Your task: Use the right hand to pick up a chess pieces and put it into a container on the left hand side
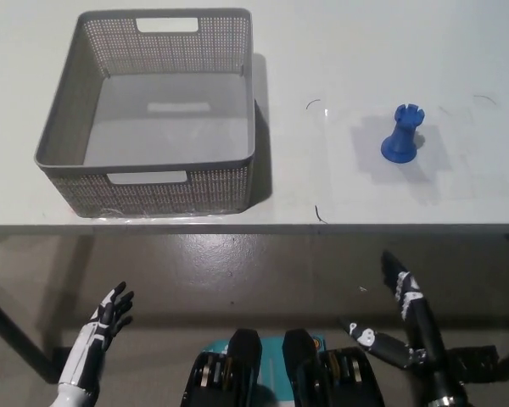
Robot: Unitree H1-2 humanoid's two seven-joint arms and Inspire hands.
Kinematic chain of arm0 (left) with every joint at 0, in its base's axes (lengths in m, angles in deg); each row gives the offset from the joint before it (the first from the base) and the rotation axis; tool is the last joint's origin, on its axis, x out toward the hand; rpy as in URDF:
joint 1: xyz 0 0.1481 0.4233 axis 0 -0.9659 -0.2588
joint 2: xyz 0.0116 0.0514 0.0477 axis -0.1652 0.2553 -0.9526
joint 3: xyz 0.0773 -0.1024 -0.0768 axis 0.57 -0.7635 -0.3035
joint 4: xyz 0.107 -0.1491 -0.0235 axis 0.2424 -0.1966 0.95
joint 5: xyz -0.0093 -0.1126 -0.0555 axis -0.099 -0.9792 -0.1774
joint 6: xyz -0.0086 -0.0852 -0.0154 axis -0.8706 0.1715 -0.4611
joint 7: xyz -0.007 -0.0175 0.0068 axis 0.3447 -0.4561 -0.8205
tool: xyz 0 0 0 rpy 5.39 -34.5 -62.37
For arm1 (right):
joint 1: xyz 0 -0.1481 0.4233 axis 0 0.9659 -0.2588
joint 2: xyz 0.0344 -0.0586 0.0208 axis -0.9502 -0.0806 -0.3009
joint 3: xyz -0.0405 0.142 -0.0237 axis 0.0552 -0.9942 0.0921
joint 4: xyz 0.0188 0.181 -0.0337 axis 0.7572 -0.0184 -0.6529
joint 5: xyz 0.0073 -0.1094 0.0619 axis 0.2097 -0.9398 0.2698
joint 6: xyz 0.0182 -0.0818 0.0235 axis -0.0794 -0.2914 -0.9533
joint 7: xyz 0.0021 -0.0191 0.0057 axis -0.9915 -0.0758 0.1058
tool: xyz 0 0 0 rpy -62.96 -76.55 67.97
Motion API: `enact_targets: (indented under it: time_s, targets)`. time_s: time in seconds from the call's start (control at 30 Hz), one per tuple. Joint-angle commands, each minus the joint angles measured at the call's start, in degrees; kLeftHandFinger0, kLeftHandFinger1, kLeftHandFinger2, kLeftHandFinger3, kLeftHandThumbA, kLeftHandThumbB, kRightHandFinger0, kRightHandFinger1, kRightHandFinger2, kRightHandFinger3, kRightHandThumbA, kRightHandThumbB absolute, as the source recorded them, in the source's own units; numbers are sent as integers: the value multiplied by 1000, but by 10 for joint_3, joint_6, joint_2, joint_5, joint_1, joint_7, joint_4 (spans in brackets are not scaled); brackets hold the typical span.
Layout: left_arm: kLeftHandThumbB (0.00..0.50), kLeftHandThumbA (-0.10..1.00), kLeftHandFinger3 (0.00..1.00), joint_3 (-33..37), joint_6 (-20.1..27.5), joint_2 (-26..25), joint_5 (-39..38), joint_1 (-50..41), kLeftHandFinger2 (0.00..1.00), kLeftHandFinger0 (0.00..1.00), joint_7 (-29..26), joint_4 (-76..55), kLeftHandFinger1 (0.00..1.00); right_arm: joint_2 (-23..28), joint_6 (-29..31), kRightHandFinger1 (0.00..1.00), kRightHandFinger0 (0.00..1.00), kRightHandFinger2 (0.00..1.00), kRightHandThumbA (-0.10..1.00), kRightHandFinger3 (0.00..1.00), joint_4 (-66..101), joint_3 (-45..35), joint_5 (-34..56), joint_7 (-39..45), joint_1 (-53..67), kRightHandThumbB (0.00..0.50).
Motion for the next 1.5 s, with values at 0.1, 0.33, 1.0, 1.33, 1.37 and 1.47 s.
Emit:
enact_targets:
  time_s: [0.1,0.33,1.0,1.33,1.37,1.47]
  targets:
    - [295,1000,1000,14,26,-22,-25,11,1000,1000,51,-10,1000,-2,45,1000,1000,1000,1000,1000,96,-23,-85,-85,-1,299]
    - [310,1000,1000,11,13,-21,-36,7,1000,1000,61,-18,1000,4,21,1000,1000,1000,1000,1000,163,-58,-106,-95,-38,281]
    - [328,1000,1000,7,41,-16,-46,-34,1000,1000,79,-6,1000,89,-104,1000,1000,1000,958,1000,-96,-120,-49,-84,-356,381]
    - [327,1000,1000,6,46,-13,-42,-27,1000,1000,76,0,1000,114,-100,1000,1000,1000,946,1000,-399,-122,-23,-84,-548,399]
    - [329,1000,1000,6,44,-13,-42,-27,1000,1000,76,-2,1000,115,-97,1000,1000,1000,943,1000,-412,-121,-23,-84,-554,402]
    - [322,1000,1000,6,42,-13,-46,-25,1000,1000,78,-3,1000,115,-89,1000,1000,1000,898,1000,-483,-125,-8,-81,-592,406]
